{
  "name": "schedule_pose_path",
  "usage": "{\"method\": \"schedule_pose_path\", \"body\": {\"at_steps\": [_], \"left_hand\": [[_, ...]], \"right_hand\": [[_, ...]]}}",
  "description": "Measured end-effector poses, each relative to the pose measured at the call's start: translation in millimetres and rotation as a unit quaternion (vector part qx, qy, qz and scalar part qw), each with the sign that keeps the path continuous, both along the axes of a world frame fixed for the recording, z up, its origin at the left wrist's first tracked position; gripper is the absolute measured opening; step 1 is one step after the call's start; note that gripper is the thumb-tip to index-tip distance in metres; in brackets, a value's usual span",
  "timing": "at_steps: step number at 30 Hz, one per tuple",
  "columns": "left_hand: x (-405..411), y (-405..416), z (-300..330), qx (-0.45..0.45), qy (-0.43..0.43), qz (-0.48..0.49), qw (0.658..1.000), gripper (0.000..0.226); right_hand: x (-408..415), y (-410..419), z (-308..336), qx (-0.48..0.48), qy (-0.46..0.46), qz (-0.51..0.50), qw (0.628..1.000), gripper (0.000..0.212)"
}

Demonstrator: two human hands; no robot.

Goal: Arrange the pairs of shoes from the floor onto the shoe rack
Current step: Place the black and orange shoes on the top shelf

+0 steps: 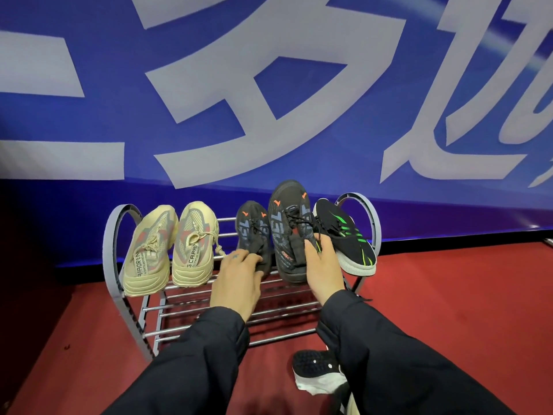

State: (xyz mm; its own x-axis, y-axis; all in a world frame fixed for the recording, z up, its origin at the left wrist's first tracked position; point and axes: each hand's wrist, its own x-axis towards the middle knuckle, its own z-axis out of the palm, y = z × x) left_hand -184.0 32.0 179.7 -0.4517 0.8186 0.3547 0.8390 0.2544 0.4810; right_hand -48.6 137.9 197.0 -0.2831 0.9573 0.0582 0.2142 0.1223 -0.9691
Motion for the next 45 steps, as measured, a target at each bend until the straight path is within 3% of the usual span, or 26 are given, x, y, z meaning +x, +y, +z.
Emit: {"method": "schedule_pose_path", "body": {"at_steps": [4, 6, 8, 10, 12, 15, 16, 18, 20, 22, 25, 27, 30, 33, 35, 37, 41, 45], "left_hand": [[20, 18, -6, -0.018, -0.001, -0.046, 0.999, 0.032], [21, 24, -9, 0.000, -0.011, -0.100, 0.995, 0.035], [18, 24, -5, 0.041, -0.086, -0.115, 0.989, 0.042], [8, 19, 7, 0.084, -0.212, -0.025, 0.973, 0.039], [-2, 9, 20, 0.131, -0.344, 0.054, 0.928, 0.025], [-3, -9, 40, 0.115, -0.530, 0.001, 0.840, 0.019], [-1, -13, 43, 0.101, -0.566, -0.028, 0.818, 0.023], [0, -15, 43, 0.107, -0.584, -0.034, 0.804, 0.035], [-8, -13, 36, 0.117, -0.560, 0.009, 0.820, 0.031], [-17, -13, 27, 0.094, -0.513, 0.039, 0.852, 0.024], [-25, -18, 15, 0.020, -0.380, 0.066, 0.922, 0.039], [-24, -19, 14, 0.016, -0.304, 0.080, 0.949, 0.050], [-21, -16, 16, 0.013, -0.306, 0.072, 0.949, 0.061], [-22, -9, 9, -0.004, -0.335, 0.019, 0.942, 0.092], [-22, -6, 4, -0.030, -0.305, -0.011, 0.952, 0.112], [-21, -7, 3, -0.067, -0.256, -0.014, 0.964, 0.118], [-27, -11, 0, -0.119, -0.143, -0.017, 0.982, 0.096], [-36, -15, 0, -0.145, -0.102, -0.027, 0.984, 0.076]], "right_hand": [[5, 0, 9, 0.023, 0.024, -0.004, 0.999, 0.051], [11, 0, 14, 0.031, 0.032, -0.005, 0.999, 0.042], [15, 0, 17, 0.028, 0.062, -0.001, 0.998, 0.025], [14, 2, 17, 0.022, 0.066, 0.006, 0.998, 0.020], [7, 0, 17, 0.021, 0.057, 0.017, 0.998, 0.019], [-14, -11, 18, 0.018, 0.037, 0.054, 0.998, 0.019], [-22, -17, 20, 0.022, 0.025, 0.075, 0.997, 0.020], [-34, -28, 23, 0.033, -0.023, 0.117, 0.992, 0.027], [-39, -29, 24, 0.121, -0.155, 0.119, 0.973, 0.042], [-35, -23, 23, 0.235, -0.303, 0.080, 0.920, 0.043], [-30, -25, 15, 0.259, -0.450, 0.123, 0.846, 0.051], [-30, -26, 5, 0.304, -0.520, 0.140, 0.786, 0.058], [-29, -23, -4, 0.349, -0.562, 0.106, 0.743, 0.066], [-30, -21, -6, 0.368, -0.543, 0.062, 0.752, 0.052], [-30, -22, -6, 0.367, -0.525, 0.059, 0.765, 0.047], [-28, -21, -4, 0.377, -0.510, 0.051, 0.772, 0.046], [-24, -16, 3, 0.344, -0.479, 0.046, 0.807, 0.041], [-27, -15, 7, 0.365, -0.479, 0.033, 0.798, 0.038]]}}
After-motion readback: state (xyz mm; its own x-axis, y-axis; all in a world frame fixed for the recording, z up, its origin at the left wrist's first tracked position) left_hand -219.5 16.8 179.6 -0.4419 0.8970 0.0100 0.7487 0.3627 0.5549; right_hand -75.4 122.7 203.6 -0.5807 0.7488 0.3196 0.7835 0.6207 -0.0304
